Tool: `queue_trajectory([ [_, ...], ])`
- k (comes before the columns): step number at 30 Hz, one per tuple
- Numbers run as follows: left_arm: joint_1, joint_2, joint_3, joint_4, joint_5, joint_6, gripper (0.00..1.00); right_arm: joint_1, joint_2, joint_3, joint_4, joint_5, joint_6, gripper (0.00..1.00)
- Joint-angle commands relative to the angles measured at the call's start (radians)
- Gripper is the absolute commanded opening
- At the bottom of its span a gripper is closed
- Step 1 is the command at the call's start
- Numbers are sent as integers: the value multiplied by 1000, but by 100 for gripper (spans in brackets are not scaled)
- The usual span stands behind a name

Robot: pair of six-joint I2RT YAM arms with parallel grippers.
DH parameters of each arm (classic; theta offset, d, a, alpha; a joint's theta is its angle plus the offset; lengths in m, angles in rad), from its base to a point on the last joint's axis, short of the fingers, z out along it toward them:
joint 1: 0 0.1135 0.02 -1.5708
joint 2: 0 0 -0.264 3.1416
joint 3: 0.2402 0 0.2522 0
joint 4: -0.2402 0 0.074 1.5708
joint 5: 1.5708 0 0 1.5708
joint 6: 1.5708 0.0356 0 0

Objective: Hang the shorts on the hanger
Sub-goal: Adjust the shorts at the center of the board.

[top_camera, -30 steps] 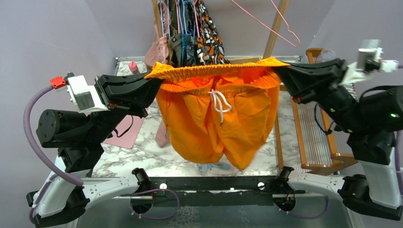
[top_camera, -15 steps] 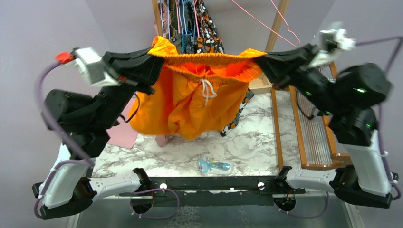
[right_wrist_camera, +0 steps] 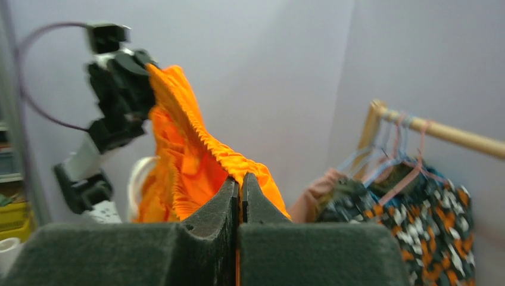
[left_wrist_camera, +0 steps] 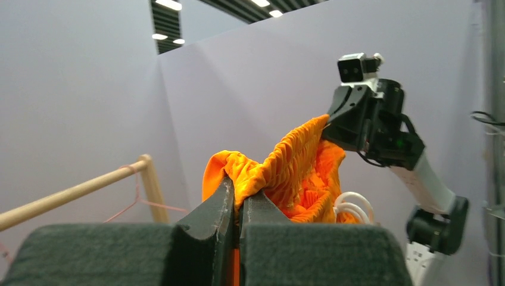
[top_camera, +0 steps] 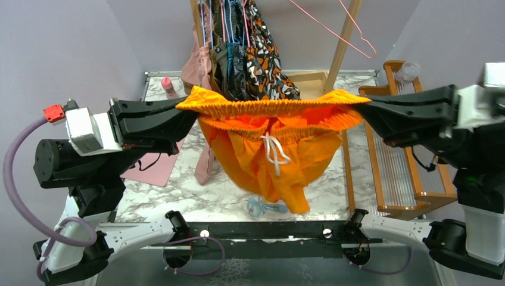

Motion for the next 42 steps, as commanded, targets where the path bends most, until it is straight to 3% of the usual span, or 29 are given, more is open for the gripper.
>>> queue_trajectory([
  [1,6,-50,-22,49,-240,87,0,-5,-22,-109,32,341,-43,1],
  [4,6,-41,-52,12,-391,122,0,-5,-12,-179,39,554,-41,1],
  [7,6,-32,-56,0,-507,144,0,-5,-1,-195,54,643,-60,1],
  [11,5,-18,-12,0,-520,164,0,-5,25,-103,50,571,-86,1],
  [14,6,-32,-49,0,-499,161,0,-5,19,-135,59,559,-86,1],
  [23,6,-168,-390,-41,-616,79,0,-5,-105,-612,126,688,11,1],
  [26,6,-206,-498,-41,-660,39,0,-5,-98,-685,114,736,43,1],
  [33,6,-152,-447,-112,-636,-26,0,-5,-56,-616,90,647,71,1],
  [40,6,-184,-555,-268,-665,-155,0,-5,-136,-822,66,632,193,1],
  [42,6,-211,-545,-281,-682,-147,0,-5,-154,-813,37,623,173,1],
])
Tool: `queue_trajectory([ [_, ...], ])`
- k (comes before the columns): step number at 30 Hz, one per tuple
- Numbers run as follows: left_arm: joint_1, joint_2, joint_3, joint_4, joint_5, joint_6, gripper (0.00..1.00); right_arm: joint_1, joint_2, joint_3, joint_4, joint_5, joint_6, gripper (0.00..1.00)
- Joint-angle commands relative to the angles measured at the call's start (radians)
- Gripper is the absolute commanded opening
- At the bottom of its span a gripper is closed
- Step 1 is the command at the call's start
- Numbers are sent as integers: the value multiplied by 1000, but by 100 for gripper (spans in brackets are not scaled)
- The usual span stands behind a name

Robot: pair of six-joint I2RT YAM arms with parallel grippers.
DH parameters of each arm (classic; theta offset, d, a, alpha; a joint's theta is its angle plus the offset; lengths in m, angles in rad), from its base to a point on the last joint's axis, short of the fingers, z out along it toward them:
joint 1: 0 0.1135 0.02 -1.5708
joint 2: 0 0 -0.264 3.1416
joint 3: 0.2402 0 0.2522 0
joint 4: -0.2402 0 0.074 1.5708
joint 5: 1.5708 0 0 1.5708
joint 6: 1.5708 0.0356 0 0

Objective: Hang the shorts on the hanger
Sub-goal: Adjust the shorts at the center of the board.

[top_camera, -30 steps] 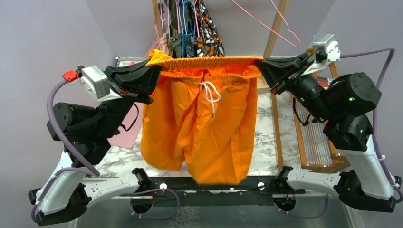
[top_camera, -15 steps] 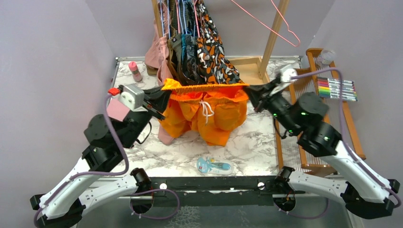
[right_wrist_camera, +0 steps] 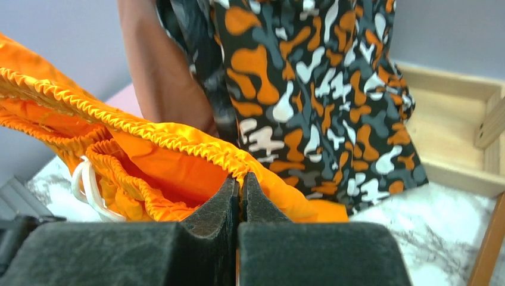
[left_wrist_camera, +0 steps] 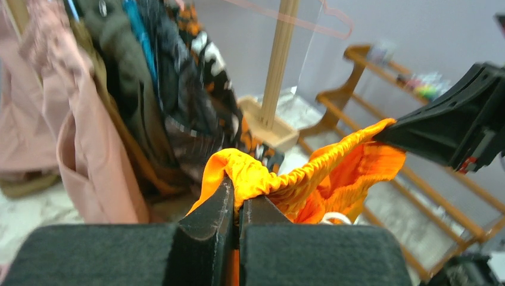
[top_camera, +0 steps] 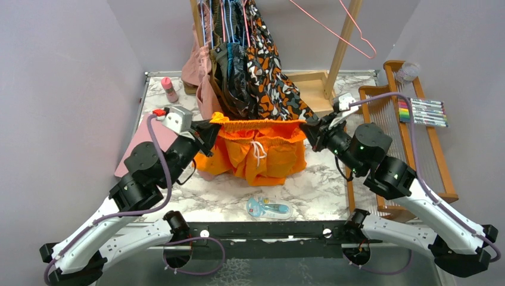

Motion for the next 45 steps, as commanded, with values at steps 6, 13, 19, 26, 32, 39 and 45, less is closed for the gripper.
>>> queue_trajectory([
  [6,5,-26,296,27,150,6,0,-5,17,401,-145,-211,-141,1],
  [13,6,-25,406,88,277,-10,0,-5,62,617,-212,-225,-164,1],
  [19,5,-85,146,71,122,-20,0,-5,-14,257,-87,-74,-105,1],
  [26,5,-57,40,16,31,-40,0,-5,8,129,-49,0,-41,1],
  [32,5,21,141,41,57,24,0,-5,56,239,-31,-47,-79,1],
  [39,5,17,-164,-7,-59,-160,0,-5,30,-117,18,26,144,1],
  [45,5,37,-336,-106,-116,-376,0,-5,48,-287,2,43,302,1],
])
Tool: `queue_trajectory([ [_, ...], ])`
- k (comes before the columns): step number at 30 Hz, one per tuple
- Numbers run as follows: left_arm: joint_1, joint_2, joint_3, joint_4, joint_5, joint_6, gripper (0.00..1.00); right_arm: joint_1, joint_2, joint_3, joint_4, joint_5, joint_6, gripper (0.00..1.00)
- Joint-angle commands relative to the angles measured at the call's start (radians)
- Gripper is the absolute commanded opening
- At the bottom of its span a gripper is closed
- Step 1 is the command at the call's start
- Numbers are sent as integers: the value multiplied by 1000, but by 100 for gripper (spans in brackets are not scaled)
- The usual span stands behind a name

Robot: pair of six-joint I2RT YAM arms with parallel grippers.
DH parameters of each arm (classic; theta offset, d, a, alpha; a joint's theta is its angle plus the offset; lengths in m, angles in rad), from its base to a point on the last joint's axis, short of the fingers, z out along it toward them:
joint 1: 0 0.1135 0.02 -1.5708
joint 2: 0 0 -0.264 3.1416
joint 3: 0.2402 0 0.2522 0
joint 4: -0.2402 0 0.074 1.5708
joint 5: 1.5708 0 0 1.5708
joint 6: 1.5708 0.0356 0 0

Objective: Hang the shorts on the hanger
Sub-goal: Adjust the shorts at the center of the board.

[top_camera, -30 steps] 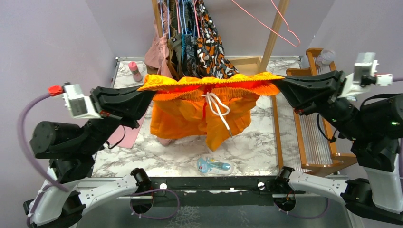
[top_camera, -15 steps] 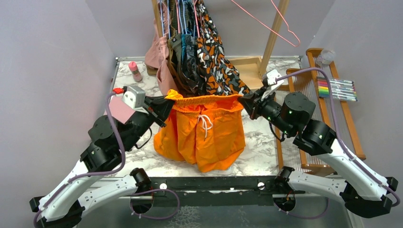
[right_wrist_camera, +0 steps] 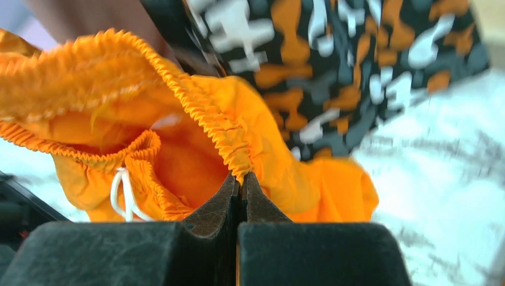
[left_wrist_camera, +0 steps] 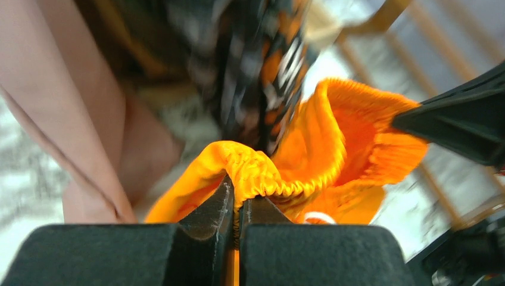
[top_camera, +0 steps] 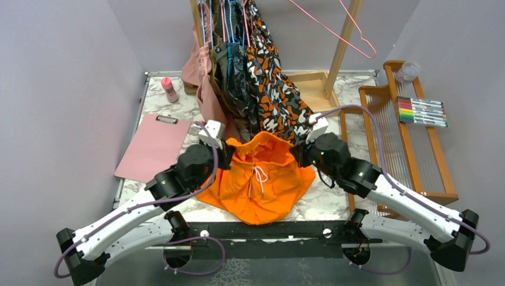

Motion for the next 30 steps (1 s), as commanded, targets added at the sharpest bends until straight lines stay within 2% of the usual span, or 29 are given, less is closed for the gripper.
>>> queue_trajectory([
  [1,3,-2,-67,-75,-79,-179,0,-3,0,-45,-11,54,138,1],
  [3,4,3,-47,-93,-101,-172,0,-3,12,-12,-30,89,125,1],
  [9,4,92,149,-190,-201,-35,0,-3,8,89,-42,243,41,1],
  [13,4,121,71,-196,-162,-117,0,-3,5,-16,-44,262,149,1],
  [17,4,89,-36,-189,-83,-212,0,-3,-27,-132,-15,149,195,1],
  [20,4,60,-65,-190,-72,-209,0,-3,-32,-152,-16,135,192,1],
  [24,5,79,-31,-205,-101,-169,0,-3,-10,-120,-2,167,144,1],
  [27,12,137,121,-212,-168,-48,0,-3,23,5,19,242,23,1],
  [30,16,231,431,-213,-216,119,0,-3,53,213,44,264,-108,1],
])
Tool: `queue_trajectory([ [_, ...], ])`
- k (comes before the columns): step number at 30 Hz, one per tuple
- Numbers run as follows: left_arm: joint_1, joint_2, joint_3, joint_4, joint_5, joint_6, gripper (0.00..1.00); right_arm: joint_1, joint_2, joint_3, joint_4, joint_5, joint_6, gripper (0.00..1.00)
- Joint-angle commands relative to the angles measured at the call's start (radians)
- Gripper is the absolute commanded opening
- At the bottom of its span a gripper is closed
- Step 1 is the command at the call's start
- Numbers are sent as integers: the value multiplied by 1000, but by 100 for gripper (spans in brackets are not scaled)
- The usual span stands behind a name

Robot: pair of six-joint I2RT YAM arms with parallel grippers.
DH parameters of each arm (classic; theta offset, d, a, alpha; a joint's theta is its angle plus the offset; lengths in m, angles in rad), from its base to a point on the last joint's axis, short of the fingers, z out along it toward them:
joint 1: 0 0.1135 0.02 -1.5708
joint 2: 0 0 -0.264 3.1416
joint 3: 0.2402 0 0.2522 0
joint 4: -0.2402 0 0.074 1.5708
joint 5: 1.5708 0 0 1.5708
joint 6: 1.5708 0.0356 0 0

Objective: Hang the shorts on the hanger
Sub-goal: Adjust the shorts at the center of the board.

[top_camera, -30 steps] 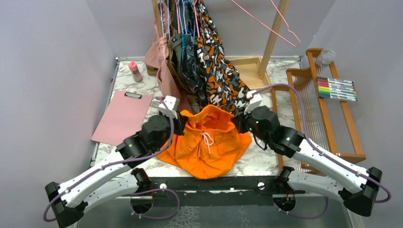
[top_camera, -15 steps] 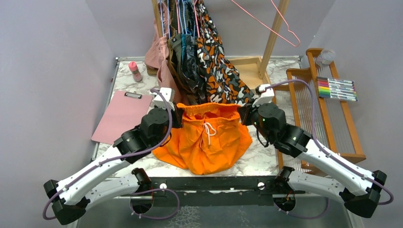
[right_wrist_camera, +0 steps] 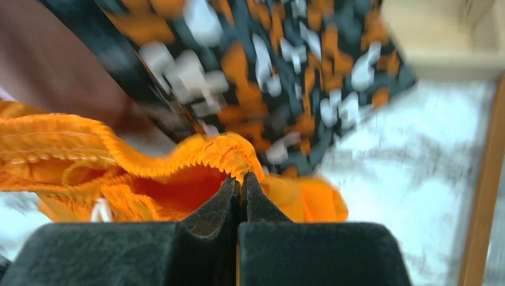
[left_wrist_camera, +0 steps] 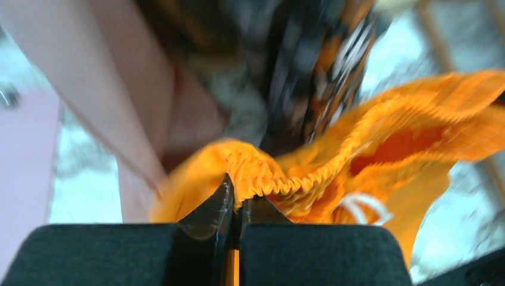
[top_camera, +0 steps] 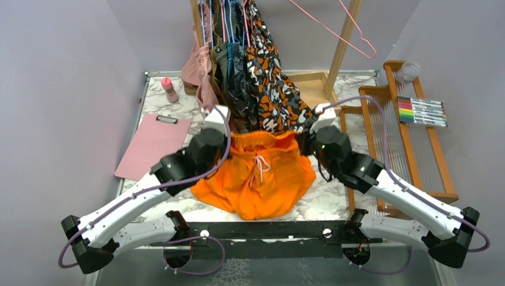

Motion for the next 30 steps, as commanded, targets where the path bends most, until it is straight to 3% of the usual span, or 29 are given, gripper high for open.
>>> queue_trajectory([
  [1,9,105,440,57,-98,252,0,-3,17,311,101,67,-221,1],
  [3,10,132,557,60,-70,287,0,-3,9,350,151,25,-270,1],
  [5,10,121,557,62,-35,272,0,-3,2,336,142,-3,-246,1],
  [13,10,-109,-24,69,13,-39,0,-3,-96,-41,96,-5,-13,1],
  [18,11,-142,-246,99,32,-217,0,-3,-88,-165,74,-5,105,1],
  [30,11,1,-271,144,18,-241,0,-3,41,-195,49,-44,195,1],
])
